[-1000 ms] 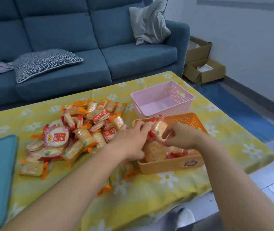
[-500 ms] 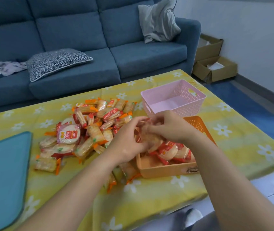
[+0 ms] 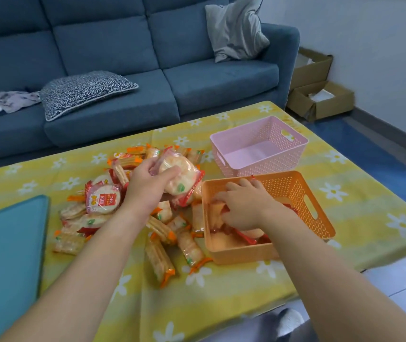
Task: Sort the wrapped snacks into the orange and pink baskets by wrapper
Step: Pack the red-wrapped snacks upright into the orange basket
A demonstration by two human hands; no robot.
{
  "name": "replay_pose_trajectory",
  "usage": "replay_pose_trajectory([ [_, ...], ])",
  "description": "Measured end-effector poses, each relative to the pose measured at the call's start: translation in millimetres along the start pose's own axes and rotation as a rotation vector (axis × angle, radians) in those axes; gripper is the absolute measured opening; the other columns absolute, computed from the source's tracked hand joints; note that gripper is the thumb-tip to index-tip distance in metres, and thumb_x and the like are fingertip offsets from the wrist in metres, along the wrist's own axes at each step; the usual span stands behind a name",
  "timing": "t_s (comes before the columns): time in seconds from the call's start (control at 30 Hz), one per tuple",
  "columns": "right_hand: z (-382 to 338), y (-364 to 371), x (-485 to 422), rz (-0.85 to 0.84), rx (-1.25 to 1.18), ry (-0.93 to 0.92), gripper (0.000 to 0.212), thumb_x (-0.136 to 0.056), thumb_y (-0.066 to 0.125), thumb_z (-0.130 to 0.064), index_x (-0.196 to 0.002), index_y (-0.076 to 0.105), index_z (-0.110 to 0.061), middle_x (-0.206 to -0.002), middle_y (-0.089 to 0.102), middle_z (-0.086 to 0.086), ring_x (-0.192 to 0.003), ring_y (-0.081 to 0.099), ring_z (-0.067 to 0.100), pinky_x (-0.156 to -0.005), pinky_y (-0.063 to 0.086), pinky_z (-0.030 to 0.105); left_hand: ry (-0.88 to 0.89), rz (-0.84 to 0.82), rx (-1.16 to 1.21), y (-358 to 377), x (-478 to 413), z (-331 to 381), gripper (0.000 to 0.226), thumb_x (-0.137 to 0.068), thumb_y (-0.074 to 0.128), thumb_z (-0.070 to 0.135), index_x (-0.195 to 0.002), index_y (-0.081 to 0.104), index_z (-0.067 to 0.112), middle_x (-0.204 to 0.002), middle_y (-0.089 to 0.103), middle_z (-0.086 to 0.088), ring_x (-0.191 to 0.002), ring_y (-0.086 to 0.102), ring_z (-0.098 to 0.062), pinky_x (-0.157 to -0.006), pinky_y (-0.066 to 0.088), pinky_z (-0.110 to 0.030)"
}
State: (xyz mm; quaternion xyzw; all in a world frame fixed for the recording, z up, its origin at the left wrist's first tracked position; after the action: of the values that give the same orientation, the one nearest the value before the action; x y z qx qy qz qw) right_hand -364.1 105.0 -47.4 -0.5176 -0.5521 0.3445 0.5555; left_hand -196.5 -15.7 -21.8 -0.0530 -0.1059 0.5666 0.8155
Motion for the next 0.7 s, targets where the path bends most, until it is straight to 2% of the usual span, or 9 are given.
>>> replay_pose_trajectory([
  [0.1, 14.3, -7.4, 7.3, -0.080, 0.010, 0.161, 0.052, -0.093, 0.041, -0.052, -0.134, 0.062, -0.029, -0.145, 0.046, 0.006, -0.137, 0.034, 0.031, -0.116, 0.021, 0.051, 0.037, -0.052, -0.031, 16.0, 4.0, 5.0, 0.021, -0.084, 0.072, 0.018, -0.102, 0.070, 0.028, -0.104, 0.073, -0.002, -0.095, 0.072, -0.023, -0.081, 0.062, -0.049],
  [0.17, 25.4, -12.4, 12.7, -0.084, -0.038, 0.266, 0.050, -0.097, 0.036, -0.046, -0.125, 0.065, -0.016, -0.143, 0.050, 0.011, -0.136, 0.039, 0.034, -0.116, 0.022, 0.053, 0.042, -0.119, -0.031, 31.4, 7.3, 9.2, 0.021, -0.081, 0.070, 0.011, -0.091, 0.070, 0.030, -0.097, 0.074, 0.000, -0.095, 0.071, -0.022, -0.086, 0.060, -0.047],
  [0.27, 31.7, -14.2, 15.5, -0.020, 0.008, 0.292, 0.028, -0.090, 0.049, -0.044, -0.078, 0.056, -0.019, -0.104, 0.058, 0.005, -0.111, 0.057, 0.030, -0.111, 0.034, 0.054, 0.128, -0.260, -0.186, 50.3, 7.2, 12.9, 0.036, -0.079, 0.068, -0.003, -0.091, 0.070, 0.032, -0.096, 0.071, 0.005, -0.093, 0.065, -0.012, -0.072, 0.053, -0.024],
  [0.33, 33.7, -8.1, 12.2, -0.045, 0.057, 0.295, 0.038, -0.081, 0.060, -0.059, -0.090, 0.058, -0.022, -0.109, 0.054, 0.005, -0.118, 0.055, 0.032, -0.110, 0.034, 0.055, 0.193, -0.419, -0.291, 60.2, 9.1, 16.7, 0.040, -0.078, 0.064, -0.011, -0.087, 0.076, 0.026, -0.090, 0.073, 0.008, -0.088, 0.066, -0.009, -0.070, 0.051, -0.018],
  [0.4, 36.4, 0.9, 9.2, -0.124, 0.097, 0.308, 0.072, -0.074, 0.066, -0.069, -0.128, 0.054, -0.023, -0.134, 0.052, 0.006, -0.131, 0.046, 0.036, -0.111, 0.029, 0.057, 0.263, -0.515, -0.445, 64.8, 5.8, 18.3, 0.044, -0.077, 0.061, -0.014, -0.079, 0.079, 0.026, -0.083, 0.073, 0.010, -0.084, 0.067, -0.010, -0.075, 0.053, -0.027],
  [0.43, 38.9, 4.0, 8.0, -0.132, 0.112, 0.312, 0.077, -0.074, 0.070, -0.065, -0.136, 0.049, -0.024, -0.141, 0.050, 0.005, -0.133, 0.043, 0.036, -0.111, 0.029, 0.058, 0.290, -0.533, -0.546, 65.4, 2.0, 17.1, 0.046, -0.078, 0.060, -0.014, -0.076, 0.079, 0.027, -0.083, 0.072, 0.009, -0.082, 0.065, -0.009, -0.076, 0.051, -0.031],
  [0.57, 44.0, -0.3, 6.1, 0.073, 0.052, 0.254, 0.042, -0.084, 0.065, -0.028, -0.125, 0.059, -0.030, -0.131, 0.058, 0.001, -0.126, 0.048, 0.029, -0.109, 0.035, 0.050, 0.396, -0.434, -1.001, 67.7, -7.8, 13.3, 0.050, -0.085, 0.057, -0.005, -0.065, 0.076, 0.037, -0.111, 0.053, 0.012, -0.105, 0.050, -0.014, -0.089, 0.045, -0.036],
  [0.63, 41.5, -6.5, 7.0, 0.175, 0.020, 0.196, 0.038, -0.085, 0.057, -0.016, -0.116, 0.064, -0.037, -0.127, 0.058, -0.001, -0.125, 0.050, 0.026, -0.112, 0.031, 0.050, 0.396, -0.423, -1.119, 71.8, -7.3, 7.9, 0.048, -0.089, 0.056, 0.000, -0.068, 0.076, 0.039, -0.116, 0.047, 0.015, -0.110, 0.041, -0.018, -0.085, 0.041, -0.036],
  [0.7, 37.6, -8.2, 7.1, 0.193, 0.023, 0.147, 0.042, -0.084, 0.058, -0.017, -0.118, 0.064, -0.041, -0.129, 0.057, -0.002, -0.126, 0.048, 0.026, -0.115, 0.027, 0.051, 0.393, -0.441, -1.198, 77.3, -4.5, 4.3, 0.046, -0.090, 0.055, 0.001, -0.075, 0.077, 0.039, -0.118, 0.044, 0.014, -0.106, 0.037, -0.018, -0.079, 0.041, -0.037],
])
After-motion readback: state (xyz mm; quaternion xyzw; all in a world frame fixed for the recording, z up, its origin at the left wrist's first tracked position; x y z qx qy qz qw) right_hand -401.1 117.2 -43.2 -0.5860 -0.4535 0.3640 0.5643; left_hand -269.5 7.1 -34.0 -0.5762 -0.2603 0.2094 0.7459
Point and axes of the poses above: each hand's wrist, its own x-axis away from the middle knuckle, its own y-axis out of the palm, z = x × y, the point moved 3 cm from there along -x, towards the middle knuckle
